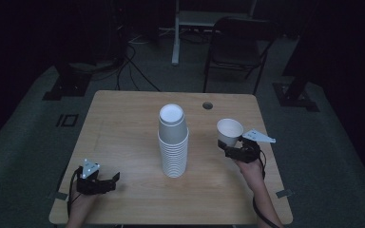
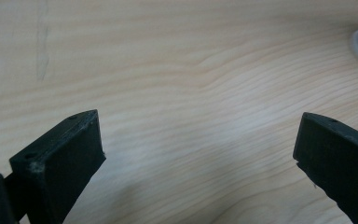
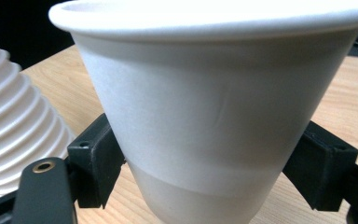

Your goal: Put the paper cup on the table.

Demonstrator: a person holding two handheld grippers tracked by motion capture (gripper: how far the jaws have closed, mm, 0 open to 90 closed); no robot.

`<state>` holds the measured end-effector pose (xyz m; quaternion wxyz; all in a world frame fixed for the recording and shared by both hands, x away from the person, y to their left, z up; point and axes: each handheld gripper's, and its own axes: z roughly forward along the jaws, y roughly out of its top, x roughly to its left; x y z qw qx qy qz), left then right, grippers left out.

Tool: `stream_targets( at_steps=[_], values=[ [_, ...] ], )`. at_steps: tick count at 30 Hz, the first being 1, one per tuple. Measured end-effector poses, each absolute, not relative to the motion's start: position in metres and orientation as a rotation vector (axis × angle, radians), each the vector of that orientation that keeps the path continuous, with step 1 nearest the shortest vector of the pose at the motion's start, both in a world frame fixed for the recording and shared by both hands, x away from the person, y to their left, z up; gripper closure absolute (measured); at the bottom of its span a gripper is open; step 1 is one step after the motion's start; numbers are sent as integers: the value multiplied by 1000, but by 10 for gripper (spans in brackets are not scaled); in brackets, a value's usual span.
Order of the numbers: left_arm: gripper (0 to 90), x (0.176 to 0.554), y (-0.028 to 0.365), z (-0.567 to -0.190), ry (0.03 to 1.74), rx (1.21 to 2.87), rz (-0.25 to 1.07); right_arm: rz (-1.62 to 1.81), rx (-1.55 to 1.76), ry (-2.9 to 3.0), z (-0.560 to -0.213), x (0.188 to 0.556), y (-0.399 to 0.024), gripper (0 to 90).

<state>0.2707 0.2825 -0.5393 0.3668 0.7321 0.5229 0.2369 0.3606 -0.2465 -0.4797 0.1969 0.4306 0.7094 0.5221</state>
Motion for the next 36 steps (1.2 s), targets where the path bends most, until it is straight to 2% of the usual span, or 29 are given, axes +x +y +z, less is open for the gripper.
stream_targets(
  at_steps=[3, 19, 26, 36],
  values=[
    [19, 272, 284, -544, 1360, 1897, 572, 1429, 1224, 1996, -486, 366, -247, 201],
    [19, 280, 281, -548, 1465, 1933, 560, 1357, 1335, 1942, -512, 401, -245, 200],
    [20, 282, 276, -548, 1473, 1985, 608, 1322, 1358, 1941, -521, 409, -243, 199],
    [19, 282, 276, -548, 1485, 1976, 613, 1219, 1324, 1984, -535, 413, -236, 196]
  ],
)
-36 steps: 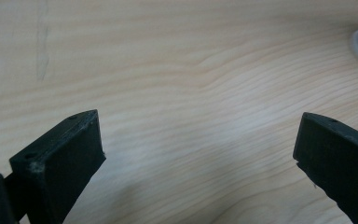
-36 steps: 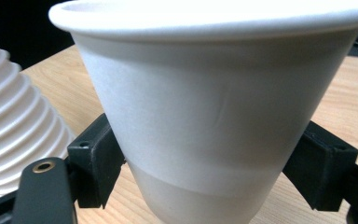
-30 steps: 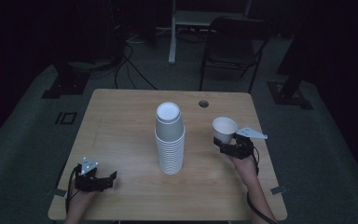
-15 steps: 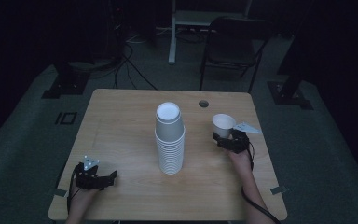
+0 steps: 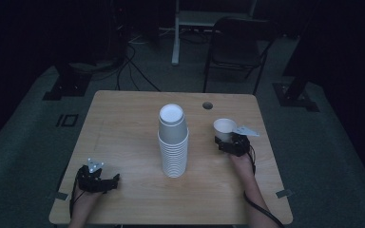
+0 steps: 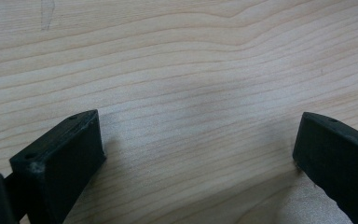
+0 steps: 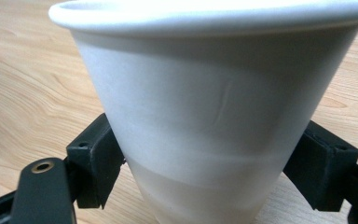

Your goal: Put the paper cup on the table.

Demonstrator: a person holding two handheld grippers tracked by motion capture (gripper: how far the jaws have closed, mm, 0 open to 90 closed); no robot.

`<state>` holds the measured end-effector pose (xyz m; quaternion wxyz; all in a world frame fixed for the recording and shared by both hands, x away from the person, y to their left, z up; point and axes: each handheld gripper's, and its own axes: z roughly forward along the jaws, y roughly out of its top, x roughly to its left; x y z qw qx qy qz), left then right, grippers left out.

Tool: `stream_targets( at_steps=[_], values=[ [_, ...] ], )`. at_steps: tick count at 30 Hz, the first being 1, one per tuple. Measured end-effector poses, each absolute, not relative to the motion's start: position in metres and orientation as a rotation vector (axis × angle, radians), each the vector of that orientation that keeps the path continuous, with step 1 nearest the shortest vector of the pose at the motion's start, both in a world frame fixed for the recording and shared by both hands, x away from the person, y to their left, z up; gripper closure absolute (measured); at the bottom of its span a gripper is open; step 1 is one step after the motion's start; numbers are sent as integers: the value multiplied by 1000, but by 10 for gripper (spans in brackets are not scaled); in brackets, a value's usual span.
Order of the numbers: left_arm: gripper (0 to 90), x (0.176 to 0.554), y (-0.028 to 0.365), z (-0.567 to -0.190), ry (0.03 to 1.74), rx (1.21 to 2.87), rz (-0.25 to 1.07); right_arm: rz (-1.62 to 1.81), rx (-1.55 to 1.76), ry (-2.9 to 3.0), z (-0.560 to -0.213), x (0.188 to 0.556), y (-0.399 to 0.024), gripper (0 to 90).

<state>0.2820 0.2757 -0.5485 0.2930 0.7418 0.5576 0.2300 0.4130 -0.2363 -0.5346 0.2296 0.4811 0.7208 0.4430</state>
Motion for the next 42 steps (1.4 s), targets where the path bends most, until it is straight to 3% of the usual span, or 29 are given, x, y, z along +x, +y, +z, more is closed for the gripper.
stream_targets(
  at_steps=[9, 15, 42],
  values=[
    [19, 282, 275, -548, 1482, 1977, 611, 1185, 1325, 2001, -541, 416, -232, 182],
    [19, 282, 276, -548, 1480, 1980, 610, 1195, 1328, 2021, -541, 415, -232, 105],
    [19, 281, 275, -548, 1481, 1980, 610, 1209, 1311, 2053, -543, 360, -271, 103]
  ],
)
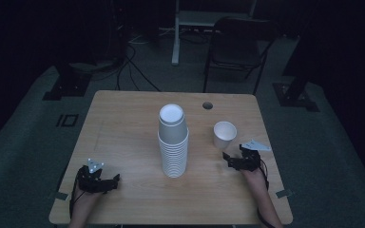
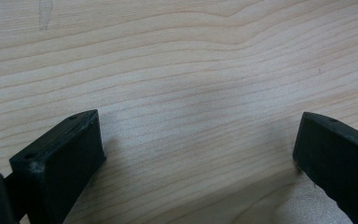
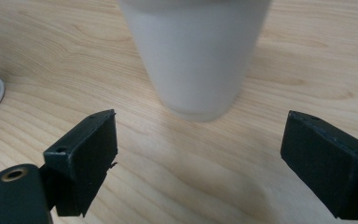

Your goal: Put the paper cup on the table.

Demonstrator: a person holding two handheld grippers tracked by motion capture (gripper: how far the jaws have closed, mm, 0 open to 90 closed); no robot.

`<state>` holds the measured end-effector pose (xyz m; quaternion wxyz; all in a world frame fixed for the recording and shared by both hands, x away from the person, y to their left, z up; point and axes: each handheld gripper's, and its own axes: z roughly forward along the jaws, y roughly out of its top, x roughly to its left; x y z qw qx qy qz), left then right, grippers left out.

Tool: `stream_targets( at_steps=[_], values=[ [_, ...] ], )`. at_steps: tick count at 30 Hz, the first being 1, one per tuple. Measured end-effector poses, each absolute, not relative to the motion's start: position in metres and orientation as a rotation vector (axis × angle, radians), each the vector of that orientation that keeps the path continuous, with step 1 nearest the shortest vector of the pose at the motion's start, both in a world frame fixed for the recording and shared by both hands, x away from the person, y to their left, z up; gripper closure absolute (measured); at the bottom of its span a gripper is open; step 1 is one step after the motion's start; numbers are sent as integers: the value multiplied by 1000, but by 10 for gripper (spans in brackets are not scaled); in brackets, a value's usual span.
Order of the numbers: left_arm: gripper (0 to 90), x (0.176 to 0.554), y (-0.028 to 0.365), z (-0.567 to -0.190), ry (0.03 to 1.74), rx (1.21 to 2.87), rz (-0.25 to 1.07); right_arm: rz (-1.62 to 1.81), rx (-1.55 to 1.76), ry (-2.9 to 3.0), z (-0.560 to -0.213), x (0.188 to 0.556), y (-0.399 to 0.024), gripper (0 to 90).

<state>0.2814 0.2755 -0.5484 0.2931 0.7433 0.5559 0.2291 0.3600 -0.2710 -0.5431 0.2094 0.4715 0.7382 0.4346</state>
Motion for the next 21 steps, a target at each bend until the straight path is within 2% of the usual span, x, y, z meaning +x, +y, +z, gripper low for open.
stream_targets(
  at_steps=[21],
  values=[
    [19, 282, 275, -548, 1480, 1983, 611, 1137, 1398, 1977, -545, 323, -302, 104]
  ],
)
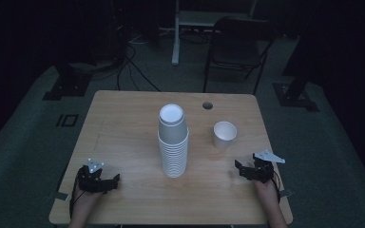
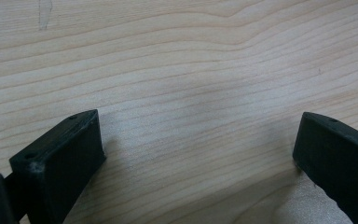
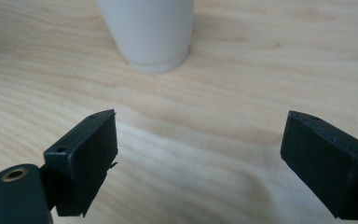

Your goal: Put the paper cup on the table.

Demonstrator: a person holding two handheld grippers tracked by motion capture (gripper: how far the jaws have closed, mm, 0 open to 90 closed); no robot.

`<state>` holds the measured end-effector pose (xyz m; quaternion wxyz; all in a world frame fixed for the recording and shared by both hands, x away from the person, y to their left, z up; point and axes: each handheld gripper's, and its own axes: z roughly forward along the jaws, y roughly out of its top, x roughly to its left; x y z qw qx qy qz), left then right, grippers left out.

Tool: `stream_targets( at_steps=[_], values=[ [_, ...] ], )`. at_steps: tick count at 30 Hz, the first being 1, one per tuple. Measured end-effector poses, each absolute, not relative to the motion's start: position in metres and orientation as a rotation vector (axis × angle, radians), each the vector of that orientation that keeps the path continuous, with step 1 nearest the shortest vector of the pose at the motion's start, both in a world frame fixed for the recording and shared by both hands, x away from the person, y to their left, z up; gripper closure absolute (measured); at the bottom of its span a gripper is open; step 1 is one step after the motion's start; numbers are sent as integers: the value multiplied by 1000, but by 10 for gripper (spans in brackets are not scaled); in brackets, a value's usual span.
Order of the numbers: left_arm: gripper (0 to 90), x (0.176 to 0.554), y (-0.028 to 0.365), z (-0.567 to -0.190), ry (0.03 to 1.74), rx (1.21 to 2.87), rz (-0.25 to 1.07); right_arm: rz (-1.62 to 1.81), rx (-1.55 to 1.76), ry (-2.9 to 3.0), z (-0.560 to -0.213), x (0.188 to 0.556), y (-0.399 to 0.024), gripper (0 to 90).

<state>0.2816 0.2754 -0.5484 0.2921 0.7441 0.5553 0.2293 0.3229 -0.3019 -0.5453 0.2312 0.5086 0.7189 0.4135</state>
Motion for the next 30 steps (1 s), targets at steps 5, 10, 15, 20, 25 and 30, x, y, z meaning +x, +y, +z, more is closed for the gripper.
stream_targets(
  at_steps=[5, 10, 15, 20, 25, 30],
  values=[
    [19, 282, 276, -548, 1480, 1984, 611, 1124, 1424, 1973, -545, 313, -308, 105],
    [19, 282, 276, -548, 1480, 1984, 611, 1139, 1414, 1989, -546, 301, -315, 105],
    [19, 282, 276, -548, 1480, 1984, 611, 1121, 1391, 2037, -546, 289, -321, 104],
    [20, 282, 276, -548, 1480, 1984, 611, 1120, 1379, 2051, -546, 279, -327, 105],
    [19, 282, 275, -548, 1480, 1983, 611, 1087, 1382, 2086, -551, 272, -334, 104],
    [19, 282, 276, -548, 1480, 1984, 611, 1112, 1376, 2115, -552, 264, -340, 104]
  ],
)
